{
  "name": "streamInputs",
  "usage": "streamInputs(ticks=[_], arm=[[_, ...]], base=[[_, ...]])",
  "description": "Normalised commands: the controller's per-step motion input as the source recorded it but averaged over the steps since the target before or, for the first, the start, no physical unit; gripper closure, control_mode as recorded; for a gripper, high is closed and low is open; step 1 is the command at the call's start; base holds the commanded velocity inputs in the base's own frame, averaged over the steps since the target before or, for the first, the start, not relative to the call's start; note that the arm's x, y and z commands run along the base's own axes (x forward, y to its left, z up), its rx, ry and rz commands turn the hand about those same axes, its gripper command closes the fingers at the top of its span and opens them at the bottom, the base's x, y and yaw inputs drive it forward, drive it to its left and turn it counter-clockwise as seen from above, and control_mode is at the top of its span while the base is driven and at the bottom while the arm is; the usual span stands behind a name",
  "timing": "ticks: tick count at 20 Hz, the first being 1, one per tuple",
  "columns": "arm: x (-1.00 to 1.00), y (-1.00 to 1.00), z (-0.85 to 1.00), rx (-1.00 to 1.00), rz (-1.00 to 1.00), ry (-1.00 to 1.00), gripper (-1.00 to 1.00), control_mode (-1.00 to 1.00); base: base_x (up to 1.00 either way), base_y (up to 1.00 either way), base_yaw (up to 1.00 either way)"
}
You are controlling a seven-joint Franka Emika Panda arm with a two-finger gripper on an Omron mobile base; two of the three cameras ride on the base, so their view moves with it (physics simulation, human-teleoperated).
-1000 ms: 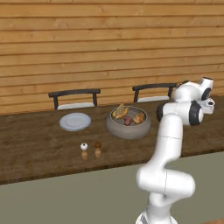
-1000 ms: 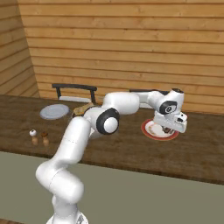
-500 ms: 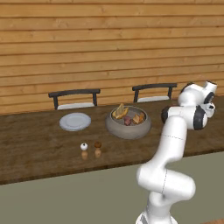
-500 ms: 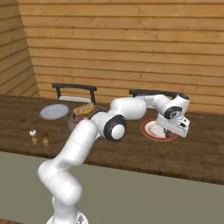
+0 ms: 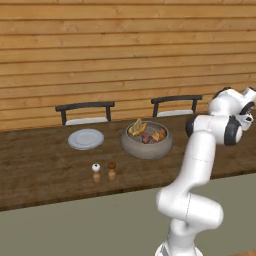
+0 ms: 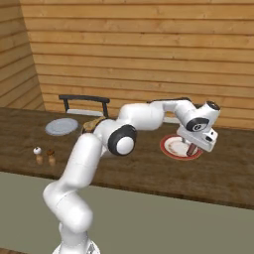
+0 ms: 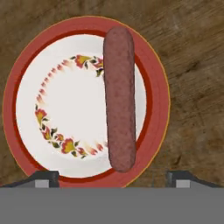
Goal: Place one bun and one sausage from the bowl on each plate.
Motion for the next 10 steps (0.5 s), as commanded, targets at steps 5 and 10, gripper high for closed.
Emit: streamInputs(ticks=[5, 10], arm=[[-0.73, 1.00, 0.45, -0.18, 0.00, -0.12, -1.00, -1.00], [-0.16, 1.00, 0.35, -0.24, 0.00, 0.00, -1.00, -1.00]], base=[[0.00, 0.00, 0.00], [0.00, 0.00, 0.00]])
